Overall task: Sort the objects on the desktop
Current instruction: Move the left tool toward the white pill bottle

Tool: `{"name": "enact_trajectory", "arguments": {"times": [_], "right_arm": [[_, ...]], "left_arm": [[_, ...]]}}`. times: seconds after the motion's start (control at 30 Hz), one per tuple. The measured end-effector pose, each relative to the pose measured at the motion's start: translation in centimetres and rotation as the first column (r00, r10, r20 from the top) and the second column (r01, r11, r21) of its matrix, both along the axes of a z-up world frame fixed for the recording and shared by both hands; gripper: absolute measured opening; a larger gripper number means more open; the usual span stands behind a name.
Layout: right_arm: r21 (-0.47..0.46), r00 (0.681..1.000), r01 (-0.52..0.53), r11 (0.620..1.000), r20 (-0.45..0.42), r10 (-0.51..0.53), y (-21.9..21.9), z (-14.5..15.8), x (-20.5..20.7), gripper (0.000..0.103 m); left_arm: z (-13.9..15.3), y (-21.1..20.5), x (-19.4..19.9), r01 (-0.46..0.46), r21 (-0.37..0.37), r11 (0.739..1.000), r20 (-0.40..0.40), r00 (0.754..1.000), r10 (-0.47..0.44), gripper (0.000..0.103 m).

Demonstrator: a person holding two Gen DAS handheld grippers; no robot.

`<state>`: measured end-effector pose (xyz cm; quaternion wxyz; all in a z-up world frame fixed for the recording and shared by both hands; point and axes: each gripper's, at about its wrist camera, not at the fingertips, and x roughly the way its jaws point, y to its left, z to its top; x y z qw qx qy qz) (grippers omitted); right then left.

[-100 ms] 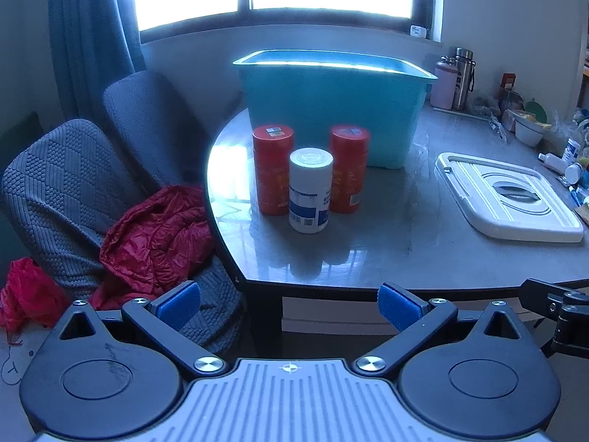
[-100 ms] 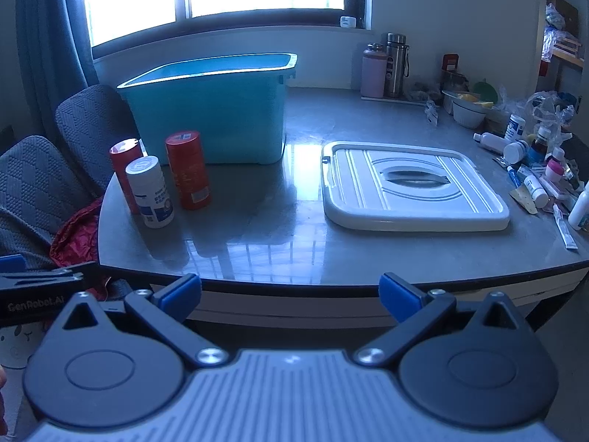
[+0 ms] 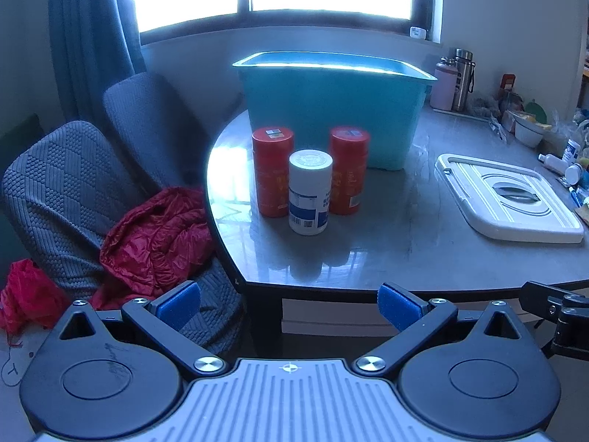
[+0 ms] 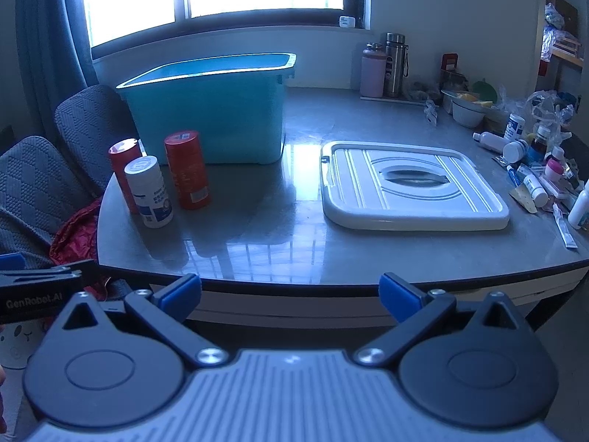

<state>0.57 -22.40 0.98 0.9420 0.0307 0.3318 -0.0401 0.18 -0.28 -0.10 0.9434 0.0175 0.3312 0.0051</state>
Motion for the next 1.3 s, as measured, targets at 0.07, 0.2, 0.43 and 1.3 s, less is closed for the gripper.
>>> {"name": "enact_trajectory", "arguments": {"times": [0.07,0.2,0.43,1.3], "right_arm": [[0.001,1.000,-0.003,1.000,-0.001,0.003,0.0,0.0,0.0,0.103],[0.004,1.000,-0.010,1.000,-0.003,0.010,0.0,0.0,0.1,0.103],[0.005,1.000,-0.019,1.000,-0.006,0.019,-0.5,-0.5,0.4,0.103],[-0.002,0.999,-0.047,0.999,-0.027,0.047,-0.9,-1.4,2.1,0.103]], "left_arm": [[-0.1,-0.2,0.1,0.001,0.005,1.000,0.002,1.000,-0.001,0.103],[-0.2,-0.5,0.3,0.002,0.016,1.000,0.005,1.000,-0.002,0.103],[-0.3,0.0,0.6,0.003,0.000,1.000,-0.004,1.000,-0.003,0.103],[-1.2,0.2,3.6,-0.009,-0.004,1.000,-0.012,1.000,0.009,0.103]]}}
